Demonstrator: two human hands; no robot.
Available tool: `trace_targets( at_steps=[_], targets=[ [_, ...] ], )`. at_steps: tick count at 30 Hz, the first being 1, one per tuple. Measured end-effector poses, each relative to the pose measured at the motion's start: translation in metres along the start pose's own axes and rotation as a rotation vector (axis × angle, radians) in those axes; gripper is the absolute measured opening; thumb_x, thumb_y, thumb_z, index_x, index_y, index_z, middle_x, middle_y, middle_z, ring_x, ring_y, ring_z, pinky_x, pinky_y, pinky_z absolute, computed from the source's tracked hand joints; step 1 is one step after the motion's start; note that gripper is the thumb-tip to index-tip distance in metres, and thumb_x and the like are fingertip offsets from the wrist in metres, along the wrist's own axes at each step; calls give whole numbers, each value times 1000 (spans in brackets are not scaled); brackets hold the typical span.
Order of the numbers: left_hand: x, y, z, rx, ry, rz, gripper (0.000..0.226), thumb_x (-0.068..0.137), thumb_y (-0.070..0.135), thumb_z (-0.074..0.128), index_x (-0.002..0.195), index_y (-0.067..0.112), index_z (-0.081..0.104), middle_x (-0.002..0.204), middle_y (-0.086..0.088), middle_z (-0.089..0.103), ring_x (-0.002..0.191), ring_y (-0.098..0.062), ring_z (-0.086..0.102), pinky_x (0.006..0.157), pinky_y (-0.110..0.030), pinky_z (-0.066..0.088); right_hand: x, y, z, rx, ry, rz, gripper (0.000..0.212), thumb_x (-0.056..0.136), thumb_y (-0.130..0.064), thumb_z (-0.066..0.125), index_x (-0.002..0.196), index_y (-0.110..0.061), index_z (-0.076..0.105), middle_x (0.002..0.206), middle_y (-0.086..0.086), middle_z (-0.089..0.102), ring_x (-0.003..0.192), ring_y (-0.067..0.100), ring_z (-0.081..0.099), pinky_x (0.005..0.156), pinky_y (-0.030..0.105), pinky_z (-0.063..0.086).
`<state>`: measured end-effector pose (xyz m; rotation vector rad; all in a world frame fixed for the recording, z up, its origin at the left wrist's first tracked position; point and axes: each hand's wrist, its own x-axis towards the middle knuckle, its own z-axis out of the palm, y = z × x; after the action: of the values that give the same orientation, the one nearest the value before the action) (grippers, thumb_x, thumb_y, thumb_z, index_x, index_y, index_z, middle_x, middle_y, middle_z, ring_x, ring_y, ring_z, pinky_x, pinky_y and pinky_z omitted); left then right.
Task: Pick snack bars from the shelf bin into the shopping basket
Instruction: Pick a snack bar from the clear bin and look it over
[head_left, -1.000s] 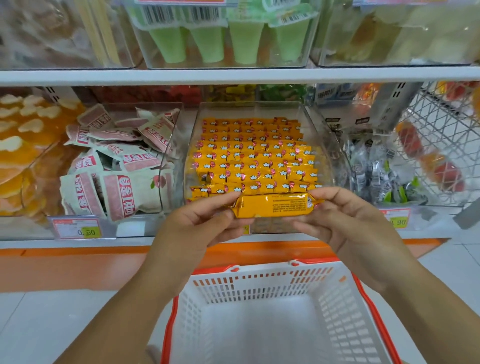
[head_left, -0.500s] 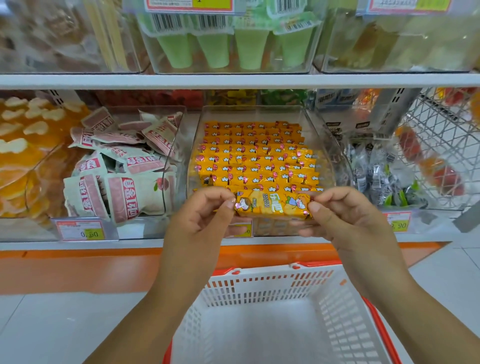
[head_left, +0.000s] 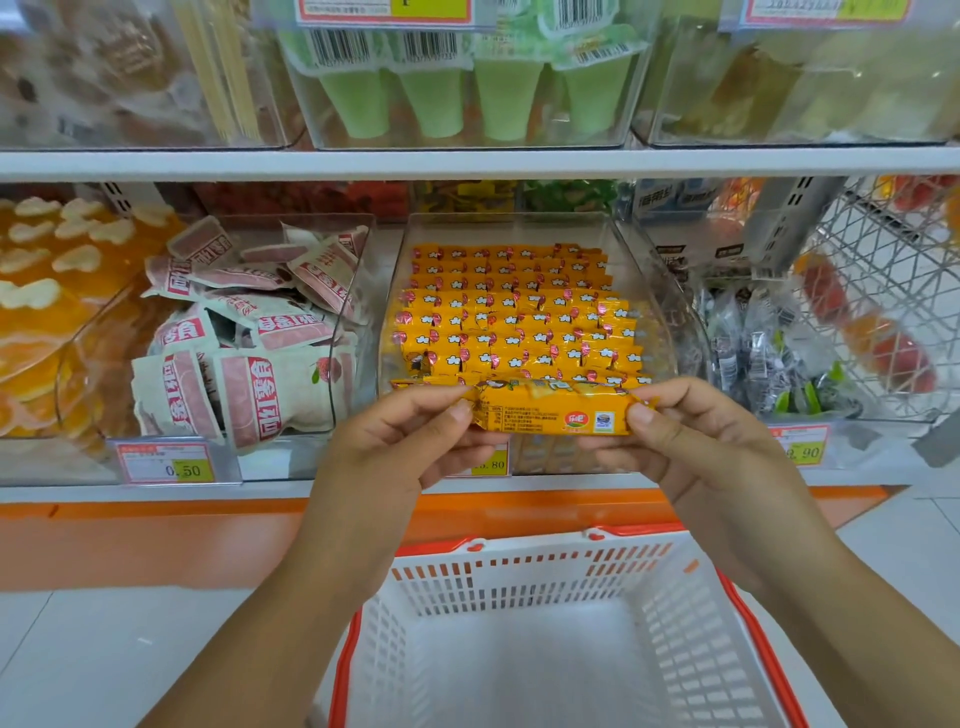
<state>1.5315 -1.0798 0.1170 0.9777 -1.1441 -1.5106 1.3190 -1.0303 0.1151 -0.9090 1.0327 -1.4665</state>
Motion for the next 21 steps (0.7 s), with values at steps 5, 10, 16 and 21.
trace_targets(
  at_steps=[5, 10, 16, 21],
  targets=[
    [1, 1, -3, 2, -9, -29, 26, 76, 18, 62, 99, 19, 74, 94, -12, 77, 89, -26, 75, 75, -26, 60, 1, -1, 2, 42, -16, 23, 5, 65, -18, 69, 70, -17, 69, 87, 20, 73, 83, 34, 74, 65, 25, 59],
    [1, 6, -7, 100, -32, -7, 34, 87, -1, 60, 98, 29, 74, 95, -4, 77, 90, -20, 75, 78, -23, 59, 1, -2, -1, 43, -55, 63, 26, 61, -15, 70, 87, -11, 69, 98, 23, 72, 92, 37, 72, 71, 27, 59],
    [2, 3, -9, 278, 55, 46, 20, 91, 14, 61, 82, 26, 73, 91, 4, 77, 88, -15, 74, 82, -28, 58, 0, 4, -1, -202, -10, -8, 38, 54, -52, 88, 75, -25, 71, 98, 11, 75, 89, 31, 73, 83, 32, 58],
    [-2, 0, 1, 232, 74, 26, 20, 96, 11, 56, 79, 16, 63, 88, -2, 76, 86, -17, 74, 75, -24, 58, 2, 11, 2, -225, 31, -19, 49, 50, -64, 85, 71, -25, 64, 108, 11, 73, 96, 32, 72, 89, 41, 54]
  ],
)
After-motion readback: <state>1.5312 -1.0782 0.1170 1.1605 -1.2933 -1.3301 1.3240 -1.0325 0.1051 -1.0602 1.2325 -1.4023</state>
